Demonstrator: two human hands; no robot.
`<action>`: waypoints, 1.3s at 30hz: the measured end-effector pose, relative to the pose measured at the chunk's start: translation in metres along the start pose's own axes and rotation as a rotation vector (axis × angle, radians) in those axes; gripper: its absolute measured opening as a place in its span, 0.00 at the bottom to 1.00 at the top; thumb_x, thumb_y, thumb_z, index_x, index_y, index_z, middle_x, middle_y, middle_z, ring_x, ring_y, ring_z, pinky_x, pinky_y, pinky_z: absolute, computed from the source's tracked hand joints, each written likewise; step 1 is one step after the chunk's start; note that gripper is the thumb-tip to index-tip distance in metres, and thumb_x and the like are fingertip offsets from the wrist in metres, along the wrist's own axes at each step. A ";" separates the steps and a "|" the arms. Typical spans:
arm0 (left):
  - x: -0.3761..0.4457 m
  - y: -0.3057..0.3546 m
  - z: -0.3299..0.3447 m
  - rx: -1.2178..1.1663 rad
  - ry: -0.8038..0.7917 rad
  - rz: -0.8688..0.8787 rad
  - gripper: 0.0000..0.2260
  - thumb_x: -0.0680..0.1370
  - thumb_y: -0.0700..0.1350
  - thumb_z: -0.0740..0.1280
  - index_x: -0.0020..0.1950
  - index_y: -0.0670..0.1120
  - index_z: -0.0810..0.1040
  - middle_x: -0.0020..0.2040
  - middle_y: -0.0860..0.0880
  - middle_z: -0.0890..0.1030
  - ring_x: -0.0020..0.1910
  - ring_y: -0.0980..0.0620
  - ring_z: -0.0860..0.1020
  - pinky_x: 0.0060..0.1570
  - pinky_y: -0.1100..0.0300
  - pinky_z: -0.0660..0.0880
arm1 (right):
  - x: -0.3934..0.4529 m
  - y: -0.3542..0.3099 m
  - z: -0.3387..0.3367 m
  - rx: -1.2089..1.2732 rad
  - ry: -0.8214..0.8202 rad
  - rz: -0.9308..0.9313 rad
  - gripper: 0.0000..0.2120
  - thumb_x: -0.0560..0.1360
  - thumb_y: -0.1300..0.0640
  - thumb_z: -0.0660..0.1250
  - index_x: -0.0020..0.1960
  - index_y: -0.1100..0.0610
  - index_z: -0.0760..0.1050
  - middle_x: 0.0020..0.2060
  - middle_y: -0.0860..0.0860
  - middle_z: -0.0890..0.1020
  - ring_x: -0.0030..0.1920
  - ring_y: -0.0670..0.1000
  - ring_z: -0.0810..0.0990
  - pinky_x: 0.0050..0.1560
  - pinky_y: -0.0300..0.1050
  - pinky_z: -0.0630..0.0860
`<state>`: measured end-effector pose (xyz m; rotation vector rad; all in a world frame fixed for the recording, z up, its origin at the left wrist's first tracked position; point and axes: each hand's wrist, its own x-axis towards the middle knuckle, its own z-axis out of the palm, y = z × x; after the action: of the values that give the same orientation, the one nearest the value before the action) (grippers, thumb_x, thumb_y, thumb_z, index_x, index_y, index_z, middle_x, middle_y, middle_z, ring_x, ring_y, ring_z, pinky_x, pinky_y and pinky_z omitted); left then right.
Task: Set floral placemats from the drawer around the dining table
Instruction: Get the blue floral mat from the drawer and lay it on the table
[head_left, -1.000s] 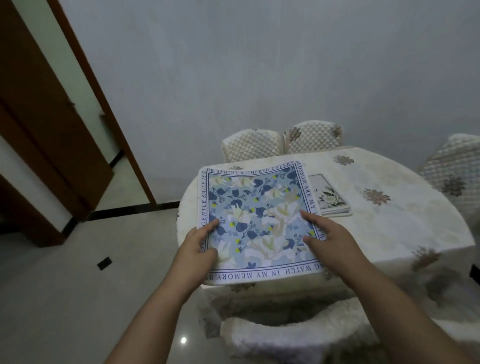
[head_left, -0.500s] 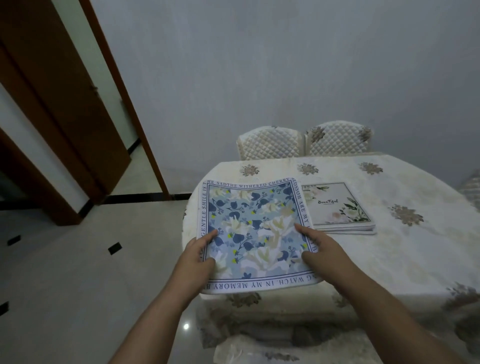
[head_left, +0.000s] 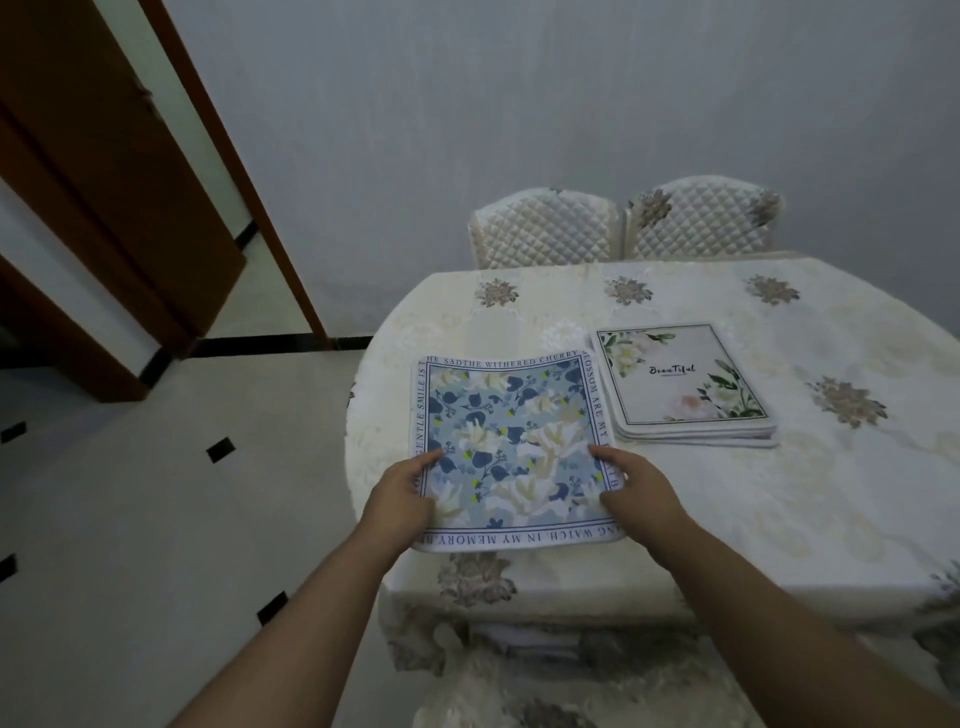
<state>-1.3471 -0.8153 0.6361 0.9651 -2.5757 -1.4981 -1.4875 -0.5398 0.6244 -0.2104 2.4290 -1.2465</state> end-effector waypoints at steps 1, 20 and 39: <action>0.008 -0.002 0.003 -0.013 -0.004 -0.015 0.34 0.73 0.27 0.61 0.71 0.57 0.76 0.71 0.51 0.74 0.62 0.48 0.77 0.52 0.55 0.81 | 0.006 0.004 0.005 -0.004 0.012 0.013 0.31 0.70 0.69 0.63 0.67 0.43 0.77 0.65 0.51 0.76 0.58 0.54 0.79 0.57 0.53 0.80; 0.066 -0.084 0.077 -0.007 -0.118 -0.131 0.27 0.77 0.32 0.66 0.72 0.54 0.75 0.71 0.51 0.74 0.59 0.52 0.78 0.50 0.66 0.78 | 0.045 0.081 0.062 -0.027 0.023 0.270 0.33 0.71 0.74 0.58 0.69 0.49 0.75 0.67 0.55 0.73 0.62 0.58 0.76 0.58 0.52 0.80; 0.071 -0.117 0.089 0.183 -0.133 -0.077 0.32 0.75 0.29 0.65 0.75 0.52 0.72 0.71 0.44 0.65 0.69 0.45 0.70 0.65 0.61 0.69 | 0.047 0.118 0.069 -0.133 -0.012 0.239 0.33 0.70 0.74 0.63 0.71 0.49 0.73 0.68 0.55 0.73 0.64 0.57 0.76 0.60 0.49 0.78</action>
<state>-1.3724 -0.8228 0.4748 1.0262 -2.8434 -1.4079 -1.4963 -0.5360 0.4801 0.0352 2.4441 -0.9790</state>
